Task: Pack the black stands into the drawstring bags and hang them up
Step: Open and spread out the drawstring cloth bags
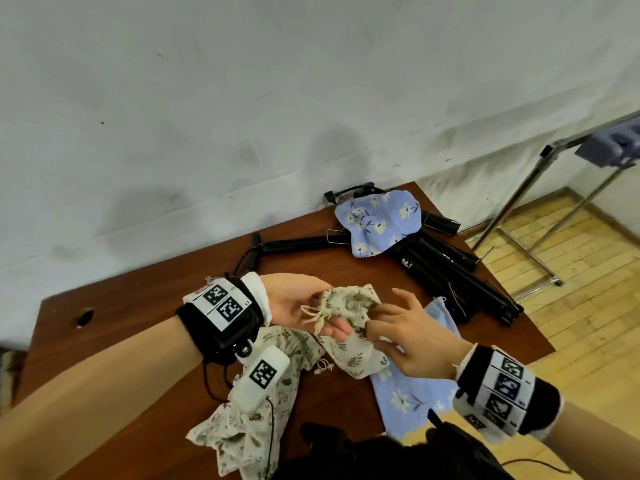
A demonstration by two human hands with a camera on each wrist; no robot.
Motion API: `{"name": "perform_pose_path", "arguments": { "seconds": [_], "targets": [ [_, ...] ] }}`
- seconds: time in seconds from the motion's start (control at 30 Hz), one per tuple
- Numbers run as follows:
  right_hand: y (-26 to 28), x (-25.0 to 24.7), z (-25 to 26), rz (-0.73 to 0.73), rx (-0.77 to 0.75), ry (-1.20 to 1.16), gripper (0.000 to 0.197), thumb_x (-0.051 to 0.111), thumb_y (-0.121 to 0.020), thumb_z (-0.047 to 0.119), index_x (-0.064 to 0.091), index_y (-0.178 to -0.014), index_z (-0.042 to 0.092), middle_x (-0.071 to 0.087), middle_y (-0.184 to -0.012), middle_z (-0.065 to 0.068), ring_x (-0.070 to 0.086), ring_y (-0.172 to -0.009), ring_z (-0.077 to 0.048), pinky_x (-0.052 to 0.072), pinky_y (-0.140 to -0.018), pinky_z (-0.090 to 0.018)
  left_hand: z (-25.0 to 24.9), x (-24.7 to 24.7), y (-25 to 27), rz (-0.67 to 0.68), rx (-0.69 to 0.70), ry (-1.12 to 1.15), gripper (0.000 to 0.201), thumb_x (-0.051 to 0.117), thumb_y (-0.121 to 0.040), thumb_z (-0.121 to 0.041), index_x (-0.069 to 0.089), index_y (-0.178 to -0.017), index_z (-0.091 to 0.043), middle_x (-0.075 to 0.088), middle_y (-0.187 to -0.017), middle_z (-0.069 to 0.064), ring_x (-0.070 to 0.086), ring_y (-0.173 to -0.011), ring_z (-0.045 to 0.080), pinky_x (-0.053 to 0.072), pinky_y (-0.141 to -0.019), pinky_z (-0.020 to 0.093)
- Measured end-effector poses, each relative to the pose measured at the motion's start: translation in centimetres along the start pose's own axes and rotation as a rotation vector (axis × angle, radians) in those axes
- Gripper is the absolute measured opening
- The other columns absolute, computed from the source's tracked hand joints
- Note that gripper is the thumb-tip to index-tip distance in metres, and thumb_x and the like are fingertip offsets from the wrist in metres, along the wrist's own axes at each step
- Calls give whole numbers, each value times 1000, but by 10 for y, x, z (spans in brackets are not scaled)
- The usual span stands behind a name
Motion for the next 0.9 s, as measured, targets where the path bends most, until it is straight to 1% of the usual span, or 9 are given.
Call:
{"name": "perform_pose_path", "arguments": {
  "seconds": [0.07, 0.17, 0.3, 0.37, 0.5, 0.6, 0.67, 0.77, 0.9],
  "targets": [
    [9, -3, -10, 40, 21, 75, 13, 35, -93, 31, 48, -92, 33, 64, -81, 14, 58, -96, -9, 15, -113, -58, 4, -19, 6, -89, 26, -22, 40, 34, -101, -16, 58, -112, 14, 70, -83, 21, 71, -72, 25, 59, -63, 25],
    [23, -17, -13, 15, 26, 104, 12, 38, -94, 28, 46, -87, 33, 57, -77, 16, 56, -79, -6, 24, -110, -55, 12, -44, 15, -191, -4, -28, 43, 32, -102, -19, 57, -115, 14, 70, -74, 17, 70, -60, 19, 55, -48, 18],
    [0, -29, 23, -43, -134, -150, 13, 41, -98, 23, 53, -93, 21, 55, -124, 5, 47, -119, -11, 33, -106, -32, 17, -41, 15, -94, -38, -144, 45, 29, -103, -20, 59, -110, 12, 71, -78, 15, 70, -67, 19, 55, -52, 17],
    [-26, -24, 39, -2, -187, -227, 12, 44, -98, 16, 54, -94, 11, 53, -130, -5, 44, -122, -16, 34, -102, -24, 16, -35, 9, -36, -38, -219, 45, 31, -103, -21, 57, -113, 13, 70, -82, 17, 71, -70, 20, 56, -56, 18],
    [-66, -13, 38, 44, -78, -333, 8, 47, -93, 5, 48, -88, 11, 50, -89, 2, 41, -77, -13, 35, -70, -24, 11, -38, 2, -15, 4, -235, 35, 43, -99, -18, 63, -106, 10, 70, -90, 21, 70, -69, 20, 57, -65, 26],
    [-80, -1, 24, 109, 85, -354, 10, 42, -98, 15, 43, -88, 15, 51, -80, 3, 45, -68, -17, 34, -61, -29, 14, -42, 3, -7, -4, -239, 31, 44, -99, -23, 65, -95, 0, 71, -81, 11, 68, -67, 16, 54, -62, 22],
    [-82, 7, 18, 150, 157, -176, 7, 42, -95, 17, 41, -88, 16, 50, -74, 2, 47, -61, -21, 37, -57, -36, 14, -49, -1, -92, 17, -285, 28, 50, -95, -24, 64, -83, -4, 65, -78, 10, 62, -64, 15, 47, -58, 21],
    [-76, 8, 7, 166, 254, 103, 9, 40, -94, 20, 35, -86, 22, 35, -63, 7, 36, -48, -16, 25, -46, -32, 12, -73, -13, -442, 104, -418, 28, 62, -88, -19, 56, -63, -7, 59, -64, 5, 56, -58, 14, 47, -62, 25],
    [-65, 1, -1, 220, 267, 278, 8, 40, -92, 23, 45, -86, 24, 50, -74, 7, 37, -50, -16, 24, -45, -28, 10, -85, -14, -563, 268, -515, 19, 61, -86, 1, 48, -79, -11, 56, -78, 7, 54, -58, 13, 53, -61, 26]
  ]
}}
Point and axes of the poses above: each hand's wrist, its own y-axis away from the middle knuckle, its own x-axis out of the palm, z = x × y, the point moved 3 cm from there along -y, towards the middle knuckle
